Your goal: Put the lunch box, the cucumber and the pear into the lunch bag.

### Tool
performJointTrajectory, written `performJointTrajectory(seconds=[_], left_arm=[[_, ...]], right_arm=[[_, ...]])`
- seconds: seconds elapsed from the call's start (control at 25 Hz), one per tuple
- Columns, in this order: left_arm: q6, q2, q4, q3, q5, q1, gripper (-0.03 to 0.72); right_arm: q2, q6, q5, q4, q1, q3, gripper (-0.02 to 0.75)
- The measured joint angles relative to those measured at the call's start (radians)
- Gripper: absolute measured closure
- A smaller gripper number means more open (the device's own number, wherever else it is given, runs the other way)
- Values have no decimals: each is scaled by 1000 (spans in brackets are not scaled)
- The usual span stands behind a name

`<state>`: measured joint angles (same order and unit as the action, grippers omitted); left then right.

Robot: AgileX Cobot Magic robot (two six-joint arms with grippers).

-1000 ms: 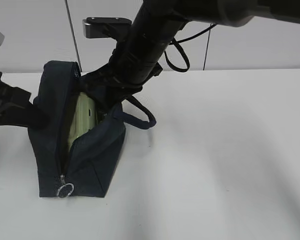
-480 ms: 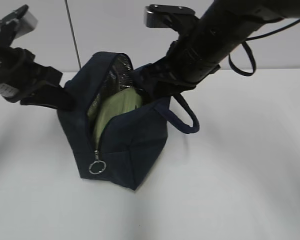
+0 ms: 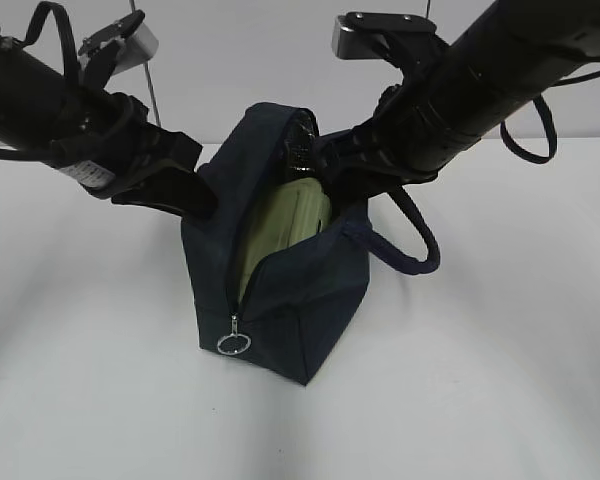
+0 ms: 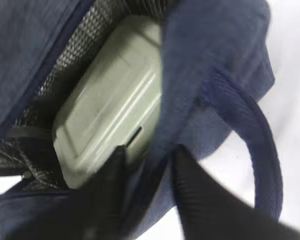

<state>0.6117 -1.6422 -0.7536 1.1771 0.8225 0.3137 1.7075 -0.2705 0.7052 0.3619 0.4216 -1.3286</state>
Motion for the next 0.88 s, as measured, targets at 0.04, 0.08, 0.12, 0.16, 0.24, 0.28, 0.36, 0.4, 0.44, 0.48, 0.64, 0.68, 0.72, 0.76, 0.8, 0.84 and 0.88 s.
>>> performJointTrajectory(seconds=[0.04,0.08,0.12,0.16,0.24,0.28,0.36,0.4,0.44,0.48,0.64,0.68,0.72,0.76,0.8,0.84,0.88], left_arm=[[2,0,-1,1,0,0,586],[7,1,-2,3,0,0,528],[9,5,-3,4,0,0,468],[10,10,-3,4,-1,0,423],[24,28,-5,5,-5,0,356],[32,38,-7,5,-10,0,342],[48,74,-12,2,-39,0,330],[58,100,-19,-11,-66,0,330],[72,125,-26,-32,-102,0,330],[95,158,-38,-54,-141,0,333],[265,298,-163,-212,-291,0,342],[313,333,-207,-259,-324,0,344],[356,358,-240,-303,-358,0,347],[391,384,-279,-338,-391,0,350],[432,406,-315,-376,-412,0,353],[473,426,-351,-412,-434,0,357],[504,441,-378,-446,-455,0,359]], right_arm=[[-5,-6,-7,2,0,0,382],[-9,-12,-10,2,0,0,315],[-18,-27,-14,2,0,0,253],[-30,-37,-17,2,0,0,219],[-57,-54,-28,4,0,0,182],[-73,-62,-36,6,0,0,175],[-104,-69,-38,8,0,0,169],[-122,-74,-38,13,0,2,168],[-143,-84,-44,25,0,13,166],[-169,-104,-61,40,8,34,165],[-286,-155,-205,88,85,195,164],[-319,-169,-270,100,109,263,164],[-350,-176,-342,110,139,320,164],[-377,-179,-403,115,171,365,164],[-395,-186,-470,119,196,416,164],[-408,-191,-517,123,220,455,164],[-420,-199,-575,126,253,499,164]])
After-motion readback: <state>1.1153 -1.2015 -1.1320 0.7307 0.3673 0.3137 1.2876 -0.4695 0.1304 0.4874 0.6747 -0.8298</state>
